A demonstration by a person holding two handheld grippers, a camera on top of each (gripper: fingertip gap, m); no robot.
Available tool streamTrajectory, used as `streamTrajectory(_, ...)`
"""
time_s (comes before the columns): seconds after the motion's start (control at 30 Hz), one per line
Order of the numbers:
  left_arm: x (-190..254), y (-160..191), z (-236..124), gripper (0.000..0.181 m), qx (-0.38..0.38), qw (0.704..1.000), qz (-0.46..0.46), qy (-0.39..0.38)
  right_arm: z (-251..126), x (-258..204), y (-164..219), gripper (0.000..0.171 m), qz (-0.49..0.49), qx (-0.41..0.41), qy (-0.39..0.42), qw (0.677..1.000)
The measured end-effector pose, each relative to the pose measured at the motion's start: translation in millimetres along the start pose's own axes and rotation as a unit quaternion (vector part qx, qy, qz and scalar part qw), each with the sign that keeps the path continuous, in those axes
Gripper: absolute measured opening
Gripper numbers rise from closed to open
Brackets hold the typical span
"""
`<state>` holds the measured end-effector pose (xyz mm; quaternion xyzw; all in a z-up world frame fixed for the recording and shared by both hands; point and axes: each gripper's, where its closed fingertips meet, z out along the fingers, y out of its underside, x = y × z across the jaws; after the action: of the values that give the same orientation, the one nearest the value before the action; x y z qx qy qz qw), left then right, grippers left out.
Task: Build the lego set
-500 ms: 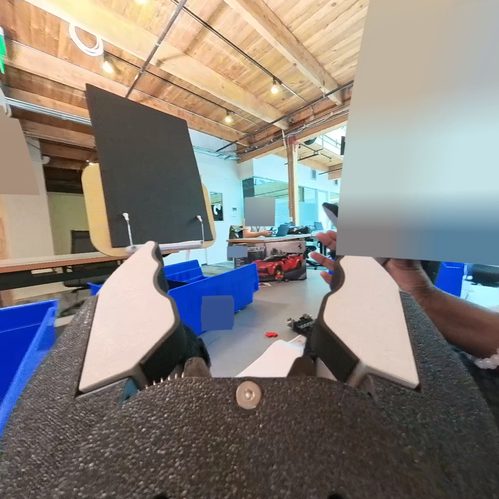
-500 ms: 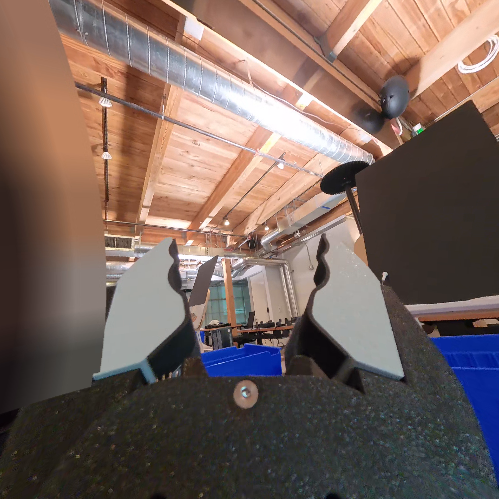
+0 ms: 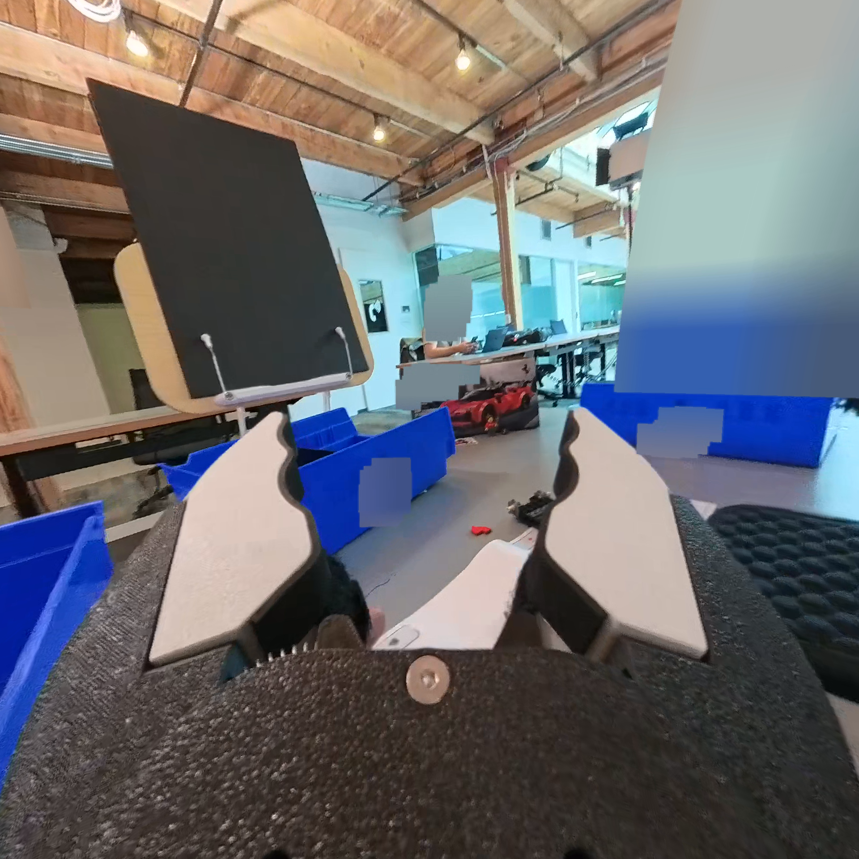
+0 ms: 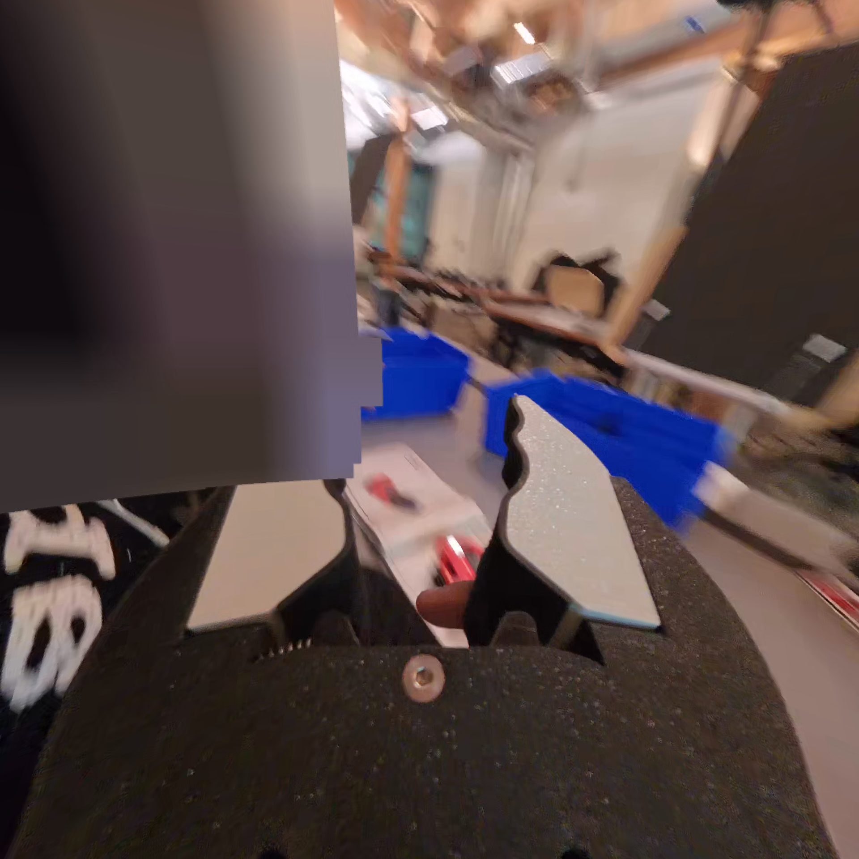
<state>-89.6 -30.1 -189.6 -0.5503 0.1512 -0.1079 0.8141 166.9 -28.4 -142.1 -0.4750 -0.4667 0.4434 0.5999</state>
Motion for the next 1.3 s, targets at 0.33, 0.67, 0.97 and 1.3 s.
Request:
streamTrajectory(0.33,-23,-9,42,0.101,-0.031,0.996,0.057,-0.06,-193,118,135,0.052,0.091,-0.363,0.325,0.868)
streamTrajectory(0.67,-36,4,75,0.098,-0.046,0.996,0.042,-0.063,-195,118,148,0.016,-0.168,-0.536,0.362,0.744)
streamTrajectory(0.97,-38,14,73,0.097,-0.055,0.996,0.039,-0.061,-182,107,153,0.014,-0.209,-0.565,0.38,0.702)
streamTrajectory(1.3,-43,21,62,0.097,-0.059,0.995,0.038,-0.074,-193,87,159,0.01,-0.279,-0.585,0.325,0.689)
